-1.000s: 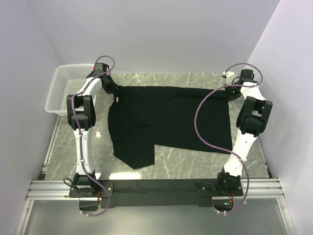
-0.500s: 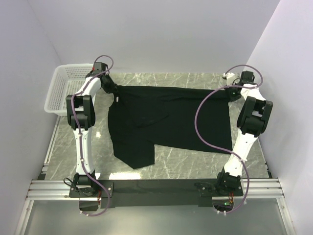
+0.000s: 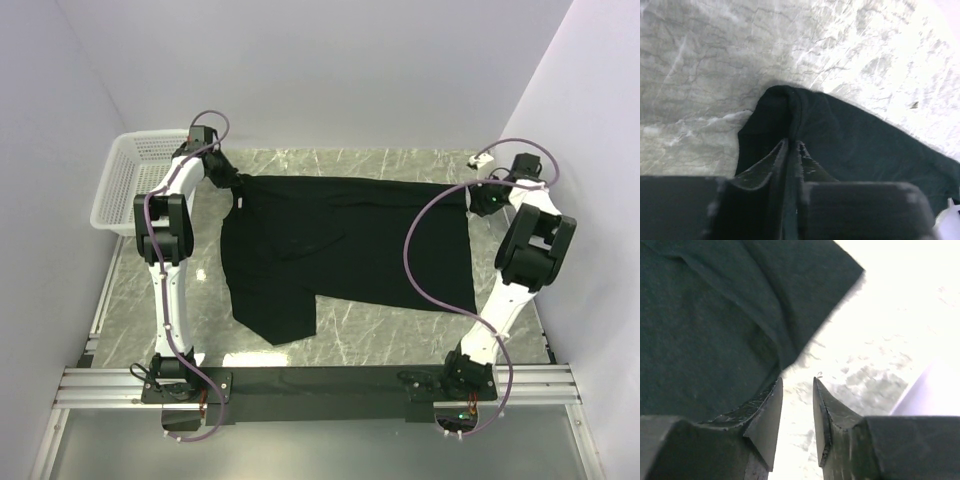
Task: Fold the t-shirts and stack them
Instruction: Fold the tshirt
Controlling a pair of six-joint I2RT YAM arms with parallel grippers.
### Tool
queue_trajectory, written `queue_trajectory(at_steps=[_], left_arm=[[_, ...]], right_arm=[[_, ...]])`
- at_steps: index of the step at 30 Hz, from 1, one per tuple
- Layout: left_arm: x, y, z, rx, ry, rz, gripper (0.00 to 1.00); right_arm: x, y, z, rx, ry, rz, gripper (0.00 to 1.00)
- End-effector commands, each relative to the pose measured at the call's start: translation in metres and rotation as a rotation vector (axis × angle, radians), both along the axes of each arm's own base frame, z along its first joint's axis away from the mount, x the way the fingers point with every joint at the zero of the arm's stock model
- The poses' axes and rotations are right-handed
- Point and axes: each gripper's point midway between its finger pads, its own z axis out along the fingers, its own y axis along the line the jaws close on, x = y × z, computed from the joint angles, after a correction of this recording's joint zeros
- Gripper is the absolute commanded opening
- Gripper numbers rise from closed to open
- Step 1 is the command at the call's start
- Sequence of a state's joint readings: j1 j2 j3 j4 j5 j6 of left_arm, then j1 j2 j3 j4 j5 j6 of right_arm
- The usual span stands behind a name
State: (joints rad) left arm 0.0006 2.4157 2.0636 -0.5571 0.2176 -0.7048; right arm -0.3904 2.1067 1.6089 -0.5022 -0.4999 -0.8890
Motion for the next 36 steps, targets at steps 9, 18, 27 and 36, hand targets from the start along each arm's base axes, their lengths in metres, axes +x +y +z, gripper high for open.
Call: queue_trajectory(at_steps=[9,18,27,36], left_arm=[[0.027,0.021,0.055,-0.049,-0.182,0.045,0.39],[0.032,0.024,0.047,-0.068,-0.185,0.063,0.41],[0.042,0.026,0.035,-0.081,-0.184,0.107,0.4],[0.043,0.024,0.021,-0.088,-0.162,0.105,0.31]], right_arm=[[0.025,-0.002,0.052,0.191,-0.113,-0.236,0.47],[0.078,-0.001,0.031,0.357,-0.03,-0.591,0.51],[0.089,-0.009,0.014,0.349,-0.012,-0.659,0.52],[0.096,-0.01,0.011,0.356,0.01,-0.649,0.51]])
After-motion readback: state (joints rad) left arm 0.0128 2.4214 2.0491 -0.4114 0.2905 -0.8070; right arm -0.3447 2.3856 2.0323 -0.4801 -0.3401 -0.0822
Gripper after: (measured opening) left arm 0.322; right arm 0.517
